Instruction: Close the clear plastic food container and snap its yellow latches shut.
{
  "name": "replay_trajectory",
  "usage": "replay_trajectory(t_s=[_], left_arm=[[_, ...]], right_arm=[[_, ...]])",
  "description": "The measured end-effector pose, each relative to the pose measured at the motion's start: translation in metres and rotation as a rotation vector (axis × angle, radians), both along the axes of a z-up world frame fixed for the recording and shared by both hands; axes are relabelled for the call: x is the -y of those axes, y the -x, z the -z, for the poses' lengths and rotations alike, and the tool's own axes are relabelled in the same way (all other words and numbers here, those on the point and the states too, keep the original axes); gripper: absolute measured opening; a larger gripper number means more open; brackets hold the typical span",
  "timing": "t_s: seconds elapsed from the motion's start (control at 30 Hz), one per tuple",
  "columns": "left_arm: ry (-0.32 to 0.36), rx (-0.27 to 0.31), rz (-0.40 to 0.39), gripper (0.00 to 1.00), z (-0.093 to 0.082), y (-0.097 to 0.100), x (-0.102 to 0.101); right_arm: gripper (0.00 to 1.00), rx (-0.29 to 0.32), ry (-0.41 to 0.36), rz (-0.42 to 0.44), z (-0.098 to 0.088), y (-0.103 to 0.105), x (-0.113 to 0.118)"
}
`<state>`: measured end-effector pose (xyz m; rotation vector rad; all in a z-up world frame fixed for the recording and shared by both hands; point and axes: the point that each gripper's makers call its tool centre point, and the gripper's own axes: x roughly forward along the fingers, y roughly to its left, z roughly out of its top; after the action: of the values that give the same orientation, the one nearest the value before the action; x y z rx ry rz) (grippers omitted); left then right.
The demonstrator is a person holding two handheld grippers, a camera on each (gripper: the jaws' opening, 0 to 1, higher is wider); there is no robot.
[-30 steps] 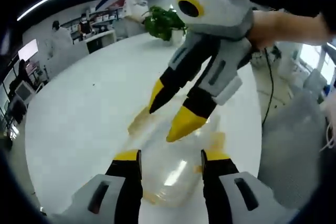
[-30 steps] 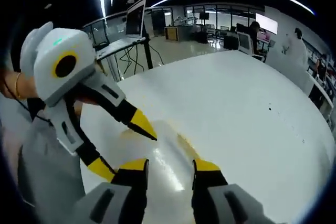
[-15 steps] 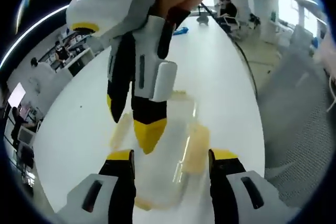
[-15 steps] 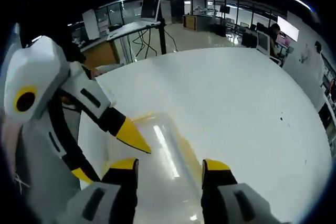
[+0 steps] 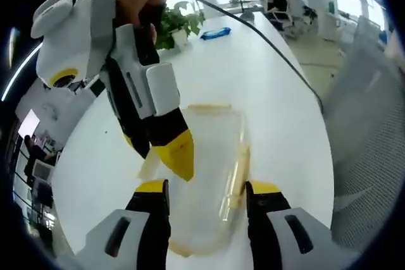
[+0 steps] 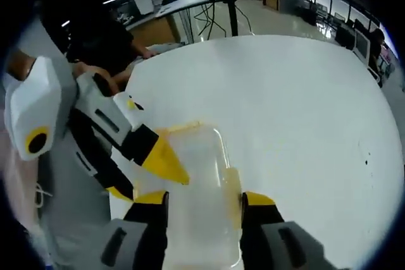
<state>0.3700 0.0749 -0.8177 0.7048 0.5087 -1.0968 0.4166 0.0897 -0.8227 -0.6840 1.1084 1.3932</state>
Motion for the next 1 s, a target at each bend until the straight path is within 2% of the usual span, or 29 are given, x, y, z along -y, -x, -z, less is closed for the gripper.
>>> replay_trajectory(t_s=[0.1,0.17,0.4,0.5,0.6,0.67,0.9,1.0], left_arm=[[0.009,-0.025,-0.008,0.45,-0.001,-0.001,0.000],[0.036,-0.073,-0.046,0.44,-0.002,-0.001,0.001],[0.040,-0.122,-0.035,0.43,-0.003,-0.004,0.001],[0.027,-0.125,-0.025,0.43,-0.002,-0.003,0.002],[0.017,-0.126,-0.021,0.43,-0.002,-0.003,0.002],[0.022,-0.126,-0.031,0.43,-0.002,-0.004,0.002],[0.018,-0.114,-0.022,0.43,-0.002,-0.003,0.002],[0.011,-0.052,-0.030,0.43,0.000,-0.001,0.004]], right_arm=[[0.44,-0.021,0.014,-0.015,0.001,0.000,-0.001],[0.43,-0.032,0.023,-0.021,0.002,0.000,0.000],[0.43,-0.055,0.058,-0.024,0.004,0.001,0.000],[0.43,-0.073,0.062,-0.019,0.006,0.000,-0.001],[0.43,-0.138,0.009,-0.009,0.007,0.002,-0.003],[0.41,-0.153,0.001,-0.033,0.009,0.005,0.001],[0.42,-0.147,0.023,-0.024,0.011,0.006,-0.003],[0.42,-0.141,0.013,-0.019,0.008,0.006,-0.003]])
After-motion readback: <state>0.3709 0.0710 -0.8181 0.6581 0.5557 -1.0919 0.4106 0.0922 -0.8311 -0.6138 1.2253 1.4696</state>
